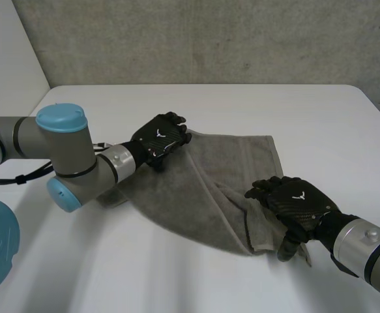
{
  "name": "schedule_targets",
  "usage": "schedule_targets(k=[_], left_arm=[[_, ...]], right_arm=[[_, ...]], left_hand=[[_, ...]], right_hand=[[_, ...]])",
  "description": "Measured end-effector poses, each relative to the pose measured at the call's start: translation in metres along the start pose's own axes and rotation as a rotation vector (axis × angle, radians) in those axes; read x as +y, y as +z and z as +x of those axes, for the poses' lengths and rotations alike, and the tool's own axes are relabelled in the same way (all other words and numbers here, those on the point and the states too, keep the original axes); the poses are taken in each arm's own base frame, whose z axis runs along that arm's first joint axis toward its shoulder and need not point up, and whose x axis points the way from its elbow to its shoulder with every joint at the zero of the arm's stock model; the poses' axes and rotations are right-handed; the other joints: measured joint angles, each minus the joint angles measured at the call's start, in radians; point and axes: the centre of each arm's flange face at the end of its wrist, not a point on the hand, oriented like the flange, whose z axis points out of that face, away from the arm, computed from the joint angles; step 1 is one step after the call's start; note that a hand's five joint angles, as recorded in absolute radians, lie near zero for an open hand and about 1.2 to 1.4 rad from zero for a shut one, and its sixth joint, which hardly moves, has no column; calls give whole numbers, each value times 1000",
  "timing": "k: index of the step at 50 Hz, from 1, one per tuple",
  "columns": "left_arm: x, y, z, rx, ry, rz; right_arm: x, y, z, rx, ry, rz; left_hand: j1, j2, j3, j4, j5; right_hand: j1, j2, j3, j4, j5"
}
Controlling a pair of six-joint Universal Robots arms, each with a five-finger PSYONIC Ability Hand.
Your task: Fold the towel.
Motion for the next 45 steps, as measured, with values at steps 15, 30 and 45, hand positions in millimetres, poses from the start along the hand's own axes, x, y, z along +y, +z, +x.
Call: schedule_targets(k=[15, 30, 45], left_arm=[[13, 15, 1, -6, 16, 22], [27, 20, 2, 6, -3, -7], [26, 14, 1, 12, -20, -42]], right_arm=[[2, 2, 6, 16, 1, -2], [4, 3, 11, 29, 8, -7], [4, 2, 9, 25, 9, -9]], left_hand=[[-20, -21, 0, 0, -24], [-20, -19, 0, 0, 10], [583, 603, 0, 0, 642]], right_hand=[[0, 0, 0, 0, 0], [-4, -1, 0, 0, 0], [-4, 0, 0, 0, 0]])
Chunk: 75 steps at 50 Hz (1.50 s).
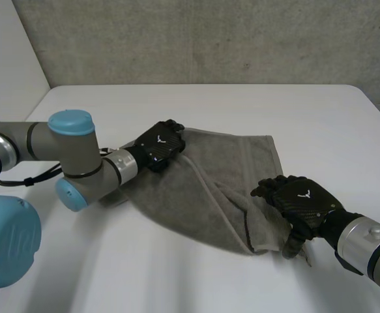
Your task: Fold the towel.
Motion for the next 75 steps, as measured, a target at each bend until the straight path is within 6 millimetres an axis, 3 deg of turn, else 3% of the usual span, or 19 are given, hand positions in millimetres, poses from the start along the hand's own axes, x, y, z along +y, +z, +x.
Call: schedule_targets(k=[10, 20, 29, 38, 42, 47, 51, 56, 59, 63, 65, 75], left_arm=[[-29, -29, -18, -86, 60, -34], [-28, -72, -21, -127, 35, -145], [-39, -109, -13, -137, -7, -184], [-55, -135, -3, -150, -93, -184], [-59, -145, -4, -173, -160, -181], [-60, -157, -10, -217, -249, -179], [-60, -168, -16, -256, -317, -180], [-55, -181, -22, -298, -364, -191], [-51, -186, -23, -311, -379, -202], [-45, -188, -19, -309, -395, -219], [-41, -187, -16, -299, -402, -229], [-35, -173, 10, -231, -390, -219]], right_arm=[[3, -1, -6, -12, 14, -6], [8, -6, -11, -6, 12, -25], [14, -7, -17, 4, -12, -12], [27, 11, -18, 32, -38, -3], [35, 23, -18, 59, -53, -17], [40, 34, -13, 85, -60, -29], [31, 36, -5, 115, -67, -2], [3, 26, 10, 170, -88, 80], [-9, 19, 16, 182, -94, 109], [-15, 13, 14, 158, -90, 116], [-14, 12, 12, 139, -85, 110], [-3, 19, 3, 82, -61, 63]], left_hand=[[34, 34, 0, 0, 47], [35, 36, 0, 0, 53], [35, 36, 0, 0, 53], [35, 36, 0, 0, 53], [44, 50, 0, 0, 60], [203, 206, 0, 0, 223], [214, 213, 0, 0, 243], [215, 213, 0, 0, 243], [139, 140, 0, 0, 153], [-320, -322, 0, 0, -313], [-414, -412, 0, 0, -410], [-421, -419, 0, 0, -439]], right_hand=[[0, 0, 0, 0, 0], [0, 0, 0, 0, 0], [43, 20, 0, 0, 54], [219, 198, 0, 0, 231], [454, 440, 0, 0, 450], [778, 769, 0, 0, 780], [1054, 1026, 0, 0, 1082], [1065, 1026, 0, 0, 1093], [1065, 1026, 0, 0, 1093], [1065, 1026, 0, 0, 1093], [1067, 1029, 0, 0, 1093], [1068, 1029, 0, 0, 1093]])
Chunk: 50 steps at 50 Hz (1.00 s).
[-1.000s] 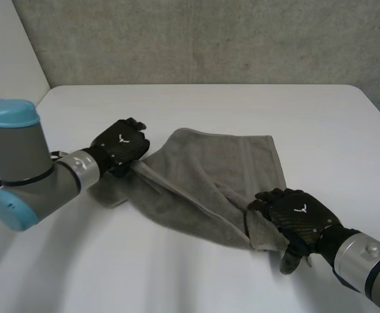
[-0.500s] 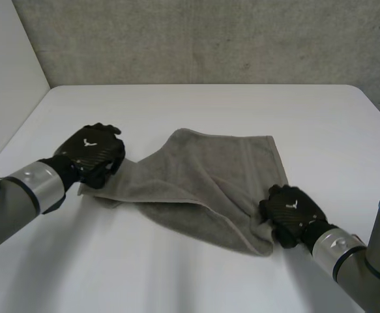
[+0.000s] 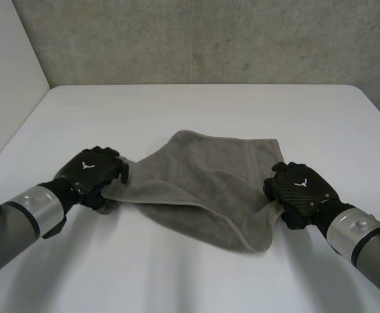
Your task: Fold the towel.
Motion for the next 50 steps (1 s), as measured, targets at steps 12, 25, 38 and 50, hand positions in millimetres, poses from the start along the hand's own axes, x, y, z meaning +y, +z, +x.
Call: schedule_targets(k=[12, 25, 38, 50], left_arm=[[16, 15, 6, 8, 29, 20], [39, 40, -1, -49, 37, -7], [37, 49, -10, -99, 47, 21], [39, 47, -8, -93, 47, 15]], right_arm=[[2, 3, 4, 11, 5, -4], [0, 4, 7, 16, 31, 2], [-1, 5, 10, 23, 43, 2], [0, 6, 19, 41, 58, 1]], left_hand=[[0, -1, 0, 0, 0], [3, 4, 0, 0, 15], [515, 519, 0, 0, 547], [23, 29, 0, 0, 27]], right_hand=[[0, 0, 0, 0, 0], [0, 0, 0, 0, 0], [0, 0, 0, 0, 0], [0, 1, 0, 0, 0]])
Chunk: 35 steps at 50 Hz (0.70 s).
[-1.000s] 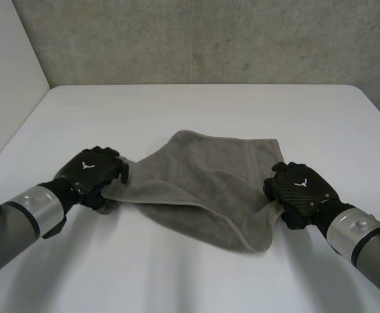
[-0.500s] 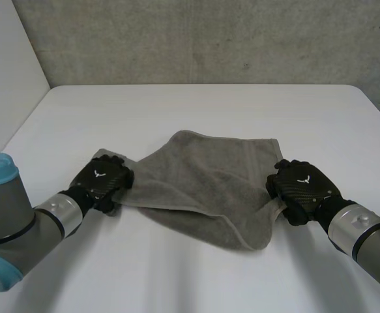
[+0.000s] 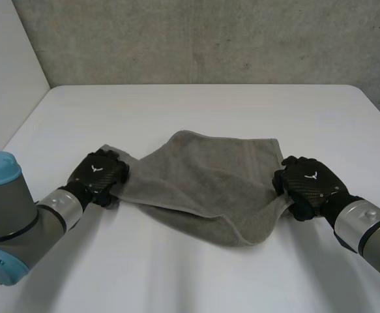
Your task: Fold the towel.
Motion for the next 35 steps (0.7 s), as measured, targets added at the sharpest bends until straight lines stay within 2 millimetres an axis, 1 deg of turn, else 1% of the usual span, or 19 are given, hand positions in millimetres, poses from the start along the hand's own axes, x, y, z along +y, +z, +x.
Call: schedule_targets(k=[9, 16, 24, 35], left_arm=[[1, -11, 4, 8, -4, -13], [2, -14, -3, -18, -5, -11], [3, -6, -23, -71, -6, 6], [2, 11, -32, -80, 8, 25]], right_arm=[[1, -1, -3, -14, 3, -1], [1, -1, -4, -18, 3, -2], [1, -2, -5, -23, 2, -2], [1, -1, -5, -22, 2, -1]], left_hand=[[-5, -10, 0, 0, -5], [-5, -10, 0, 0, -7], [-5, -10, 0, 0, -7], [-5, -10, 0, 0, -7]], right_hand=[[0, 0, 0, 0, 0], [0, 4, 0, 0, 0], [0, 4, 0, 0, 0], [0, 4, 0, 0, 0]])
